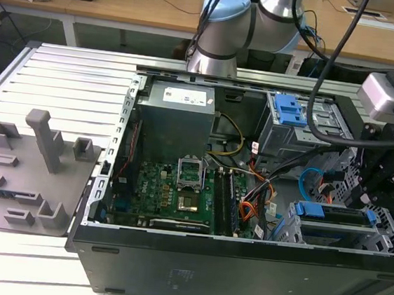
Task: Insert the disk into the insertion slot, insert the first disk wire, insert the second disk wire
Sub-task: 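Insert the first disk wire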
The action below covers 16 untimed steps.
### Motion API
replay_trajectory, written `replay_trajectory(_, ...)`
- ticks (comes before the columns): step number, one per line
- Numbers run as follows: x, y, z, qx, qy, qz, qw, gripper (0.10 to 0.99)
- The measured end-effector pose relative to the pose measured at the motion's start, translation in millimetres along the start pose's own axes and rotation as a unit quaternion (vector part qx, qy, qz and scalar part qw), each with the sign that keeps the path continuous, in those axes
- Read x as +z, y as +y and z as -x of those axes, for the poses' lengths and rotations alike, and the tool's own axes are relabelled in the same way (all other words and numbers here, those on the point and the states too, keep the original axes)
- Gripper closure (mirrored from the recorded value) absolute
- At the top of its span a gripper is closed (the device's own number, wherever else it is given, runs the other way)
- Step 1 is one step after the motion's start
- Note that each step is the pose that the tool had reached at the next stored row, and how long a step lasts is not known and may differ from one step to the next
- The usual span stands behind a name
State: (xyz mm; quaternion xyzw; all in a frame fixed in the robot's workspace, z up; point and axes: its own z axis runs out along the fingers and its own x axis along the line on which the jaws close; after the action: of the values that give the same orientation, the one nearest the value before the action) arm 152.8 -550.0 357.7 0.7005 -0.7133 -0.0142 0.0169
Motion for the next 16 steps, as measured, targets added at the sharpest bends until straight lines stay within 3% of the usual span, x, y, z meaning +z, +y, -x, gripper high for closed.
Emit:
replay_trajectory(1, -0.4, -9.6, 1.0, 0.0, 0.0, 0.0001, 1.0, 0.98)
replay_trajectory(2, -0.5, -11.6, 1.3, 0.0, 0.0, 0.0001, 1.0, 0.98)
replay_trajectory(8, -0.5, -11.8, 1.2, 0.0, 0.0, 0.0, 1.0, 0.973)
replay_trajectory(9, -0.5, -11.8, 1.2, 0.0, 0.0, 0.0001, 1.0, 0.851)
replay_trajectory(12, -0.5, -11.8, 1.2, 0.0, 0.0, 0.0001, 1.0, 0.725)
replay_trajectory(16, -0.6, -11.8, 5.4, 0.0, 0.001, 0.0001, 1.0, 0.725)
